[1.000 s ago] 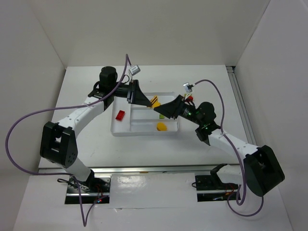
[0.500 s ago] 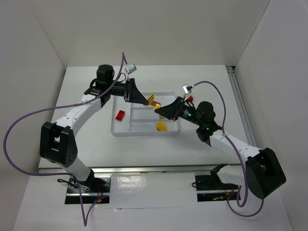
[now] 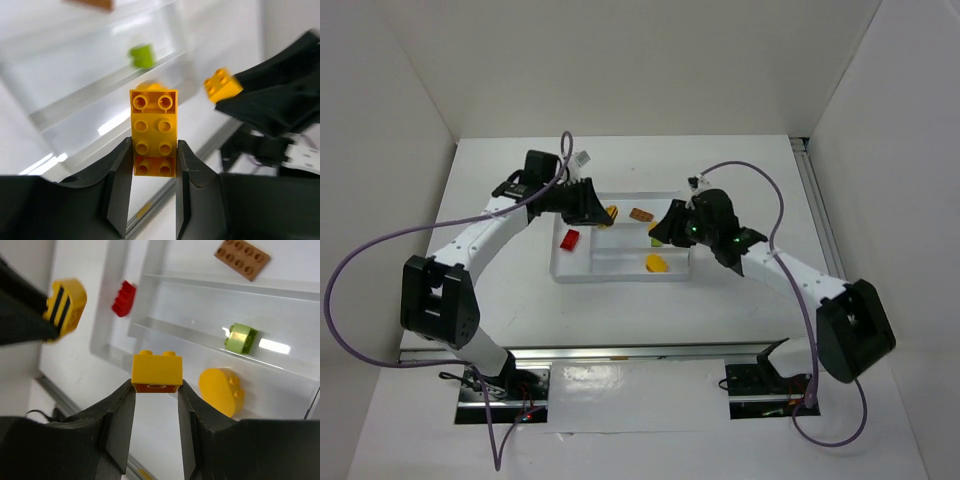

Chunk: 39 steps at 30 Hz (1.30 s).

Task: Sort the legos into containers by color

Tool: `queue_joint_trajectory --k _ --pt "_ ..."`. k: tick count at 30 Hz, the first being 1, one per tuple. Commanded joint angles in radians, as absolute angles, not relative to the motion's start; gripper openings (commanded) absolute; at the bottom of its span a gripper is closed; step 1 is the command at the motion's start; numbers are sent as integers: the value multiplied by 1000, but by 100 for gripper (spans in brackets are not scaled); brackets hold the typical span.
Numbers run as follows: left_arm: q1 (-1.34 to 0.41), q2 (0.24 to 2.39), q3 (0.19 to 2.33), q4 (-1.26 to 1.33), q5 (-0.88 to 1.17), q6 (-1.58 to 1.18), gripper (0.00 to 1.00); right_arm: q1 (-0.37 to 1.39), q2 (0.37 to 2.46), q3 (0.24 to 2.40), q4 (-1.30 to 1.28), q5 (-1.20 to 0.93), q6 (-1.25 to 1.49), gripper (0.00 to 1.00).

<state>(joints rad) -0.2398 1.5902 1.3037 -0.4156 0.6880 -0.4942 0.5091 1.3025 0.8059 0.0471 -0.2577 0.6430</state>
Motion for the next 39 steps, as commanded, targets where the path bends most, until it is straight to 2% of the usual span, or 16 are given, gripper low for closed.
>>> queue_joint_trajectory --k 1,5,11,13,16,18,20,21,22,23,27,28,29,33,39 --pt "-313 1529 1235 -557 335 -445 0 569 1414 922 -185 -77 539 12" --pt "-366 1519 1166 -548 180 -465 0 624 1508 1002 -196 -35 529 12" --pt "-446 1566 1140 -523 112 -474 0 689 1611 1040 -186 -37 520 14" --pt "-466 1600 1140 -523 77 -485 0 701 1611 1040 -186 -26 520 18" --pt "-503 1623 1150 -537 14 -503 0 701 1634 1054 -186 -26 520 28" --pt "-524 1634 1172 -537 5 -503 2 712 1644 1066 -186 -26 509 50" --pt "-537 1647 1183 -546 -8 -503 8 721 1644 1078 -186 -35 500 66" --pt "-546 1658 1192 -546 -17 -503 12 730 1644 1078 -186 -35 500 77" --pt "-546 1658 1192 -546 -17 -503 21 730 1644 1089 -198 -20 500 80" --pt "-555 1658 1204 -546 -17 -503 23 730 1644 1089 -210 -11 500 83" --pt "-555 1646 1227 -566 -17 -503 32 739 1614 1098 -232 24 500 84" --pt "-555 1646 1239 -566 -17 -503 40 739 1600 1098 -245 66 500 81" --pt "-566 1637 1250 -577 -31 -503 59 739 1563 1098 -245 89 500 80" --pt "-566 1626 1273 -609 -40 -494 85 715 1462 1054 -333 225 511 78" --pt "-566 1603 1273 -618 -60 -483 89 591 1297 976 -403 287 511 78"
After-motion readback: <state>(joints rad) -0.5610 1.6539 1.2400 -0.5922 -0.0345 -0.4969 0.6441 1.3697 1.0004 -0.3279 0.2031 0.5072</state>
